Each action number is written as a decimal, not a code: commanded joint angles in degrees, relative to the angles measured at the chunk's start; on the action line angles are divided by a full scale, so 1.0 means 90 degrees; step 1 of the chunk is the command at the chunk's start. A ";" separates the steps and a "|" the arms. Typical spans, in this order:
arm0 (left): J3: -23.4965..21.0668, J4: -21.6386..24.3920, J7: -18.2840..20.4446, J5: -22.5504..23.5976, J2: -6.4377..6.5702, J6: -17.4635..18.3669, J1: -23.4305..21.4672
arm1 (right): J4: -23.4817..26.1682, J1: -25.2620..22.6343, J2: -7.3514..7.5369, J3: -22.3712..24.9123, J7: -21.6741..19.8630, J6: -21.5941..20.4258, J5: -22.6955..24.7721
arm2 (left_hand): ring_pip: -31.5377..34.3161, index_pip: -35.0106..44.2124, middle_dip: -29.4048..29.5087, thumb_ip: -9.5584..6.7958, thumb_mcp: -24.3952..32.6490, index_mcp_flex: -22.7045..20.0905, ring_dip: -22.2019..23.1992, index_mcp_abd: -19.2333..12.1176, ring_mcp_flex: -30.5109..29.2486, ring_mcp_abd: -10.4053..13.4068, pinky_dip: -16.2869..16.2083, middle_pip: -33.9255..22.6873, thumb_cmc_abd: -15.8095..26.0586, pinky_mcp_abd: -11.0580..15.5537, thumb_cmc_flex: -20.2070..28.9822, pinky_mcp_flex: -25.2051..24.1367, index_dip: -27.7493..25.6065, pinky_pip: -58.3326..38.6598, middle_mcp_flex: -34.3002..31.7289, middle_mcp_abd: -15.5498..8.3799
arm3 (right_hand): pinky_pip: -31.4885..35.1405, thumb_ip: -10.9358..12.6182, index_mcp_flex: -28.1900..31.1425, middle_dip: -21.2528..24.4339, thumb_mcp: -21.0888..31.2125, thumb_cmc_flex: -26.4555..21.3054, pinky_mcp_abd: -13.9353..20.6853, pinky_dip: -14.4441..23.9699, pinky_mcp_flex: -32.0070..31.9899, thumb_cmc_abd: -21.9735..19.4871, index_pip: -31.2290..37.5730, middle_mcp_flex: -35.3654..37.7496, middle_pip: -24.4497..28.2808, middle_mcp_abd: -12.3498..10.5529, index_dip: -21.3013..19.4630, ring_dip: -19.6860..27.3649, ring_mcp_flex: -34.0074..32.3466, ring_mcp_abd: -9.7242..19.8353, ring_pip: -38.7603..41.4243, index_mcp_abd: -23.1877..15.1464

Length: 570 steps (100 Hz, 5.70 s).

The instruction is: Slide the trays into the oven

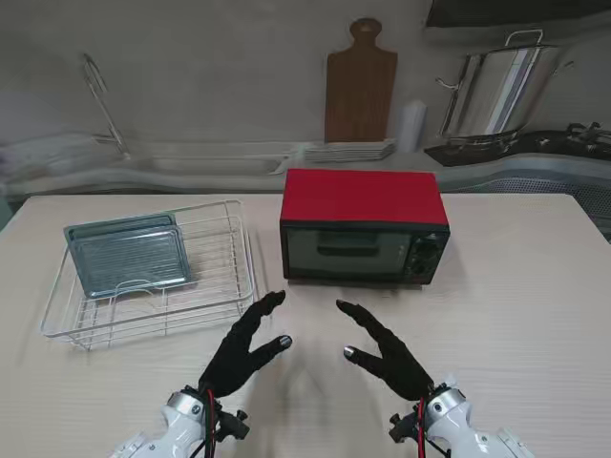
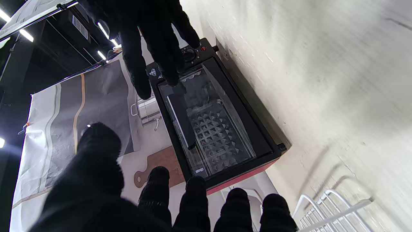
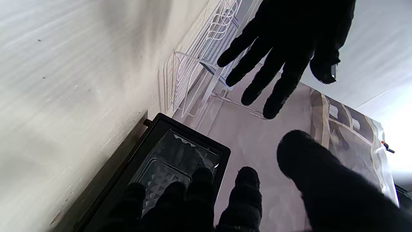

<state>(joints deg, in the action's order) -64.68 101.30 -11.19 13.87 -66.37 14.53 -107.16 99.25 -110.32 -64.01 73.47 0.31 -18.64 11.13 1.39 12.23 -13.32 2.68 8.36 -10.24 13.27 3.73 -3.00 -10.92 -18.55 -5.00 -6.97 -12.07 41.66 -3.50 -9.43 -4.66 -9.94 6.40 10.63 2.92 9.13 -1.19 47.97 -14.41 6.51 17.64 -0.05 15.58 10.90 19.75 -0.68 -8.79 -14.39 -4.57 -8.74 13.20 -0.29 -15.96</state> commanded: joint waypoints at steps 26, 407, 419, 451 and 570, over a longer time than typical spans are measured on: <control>0.0008 0.0074 0.0170 -0.0026 -0.0022 -0.0042 -0.0044 | 0.0023 -0.0068 -0.0036 -0.0005 -0.0054 0.0001 0.0036 | -0.0130 0.0025 -0.0106 -0.0196 -0.0218 0.0146 -0.0061 -0.0130 0.0200 0.0264 0.0134 0.0036 0.0180 0.0207 0.0074 -0.0019 -0.0063 0.0282 0.0197 -0.0230 | -0.0097 -0.0205 -0.0098 0.0063 -0.0251 0.0199 0.0146 0.0014 -0.0016 -0.0061 0.0090 0.0079 -0.0098 -0.0227 0.0131 0.0015 0.0249 0.0218 0.0002 -0.0136; -0.0107 0.0535 -0.0681 0.1142 -0.0071 -0.0111 -0.0523 | -0.0018 0.0559 0.0072 -0.0395 0.1358 0.1734 0.4097 | 0.0387 0.0694 -0.0724 -0.0180 0.0082 -0.0365 0.1013 0.0352 -0.0074 -0.0150 -0.1688 -0.0463 0.0038 -0.0140 0.0126 -0.0197 -0.0748 -0.0327 -0.0419 0.0253 | 0.4666 0.0124 0.0589 -0.1688 0.0867 -0.0292 -0.0547 -0.0447 0.0188 0.0429 0.2199 -0.0171 0.3436 0.0946 0.0493 -0.1001 -0.0824 -0.0773 0.1965 0.1573; -0.0100 0.0538 -0.0680 0.1157 -0.0069 -0.0091 -0.0521 | -0.0018 0.0406 0.0068 -0.0355 0.1408 0.1622 0.4058 | 0.0389 0.0691 -0.0723 -0.0180 0.0079 -0.0364 0.1013 0.0349 -0.0078 -0.0141 -0.1688 -0.0460 0.0042 -0.0146 0.0118 -0.0195 -0.0748 -0.0327 -0.0410 0.0247 | 0.4667 0.0126 0.0579 -0.1693 0.0865 -0.0291 -0.0549 -0.0442 0.0176 0.0427 0.2200 -0.0201 0.3443 0.0943 0.0484 -0.1002 -0.0809 -0.0775 0.1967 0.1574; -0.0081 0.0550 -0.0671 0.1186 -0.0062 -0.0068 -0.0521 | -0.0010 0.0121 0.0071 -0.0247 0.1468 0.1486 0.4054 | 0.0384 0.0676 -0.0721 -0.0181 0.0086 -0.0353 0.1011 0.0361 -0.0068 -0.0141 -0.1686 -0.0463 0.0042 -0.0137 0.0120 -0.0202 -0.0743 -0.0321 -0.0397 0.0242 | 0.4651 0.0128 0.0549 -0.1690 0.0849 -0.0287 -0.0535 -0.0442 0.0140 0.0412 0.2195 -0.0260 0.3441 0.0931 0.0470 -0.0999 -0.0758 -0.0757 0.1959 0.1572; -0.0068 0.0613 -0.0648 0.1227 -0.0053 -0.0139 -0.0527 | -0.0525 0.0246 0.0174 -0.0525 0.0880 0.1698 0.3922 | 0.0387 0.0669 -0.0717 -0.0181 0.0088 -0.0355 0.1009 0.0370 -0.0074 -0.0141 -0.1681 -0.0464 0.0038 -0.0142 0.0111 -0.0202 -0.0742 -0.0318 -0.0396 0.0245 | 0.4627 0.0150 0.0430 -0.1684 0.0708 -0.0257 -0.0511 -0.0450 0.0106 0.0321 0.2167 -0.0365 0.3452 0.0893 0.0447 -0.0989 -0.0705 -0.0728 0.1949 0.1538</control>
<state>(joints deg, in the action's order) -65.36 106.15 -17.98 24.95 -66.63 13.50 -111.40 94.63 -107.99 -62.34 69.01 9.38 -3.46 46.42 4.84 18.73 -19.20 2.68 8.50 -12.66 21.92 6.77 -3.12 -12.40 -32.42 -9.26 -6.96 -13.47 42.36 -4.41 -15.09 -7.50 -12.49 8.70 52.10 2.59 13.35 -15.43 56.32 -16.61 1.10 12.62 1.57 19.22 31.17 17.69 30.03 -2.30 -10.09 -13.12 -15.43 7.15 18.26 -2.18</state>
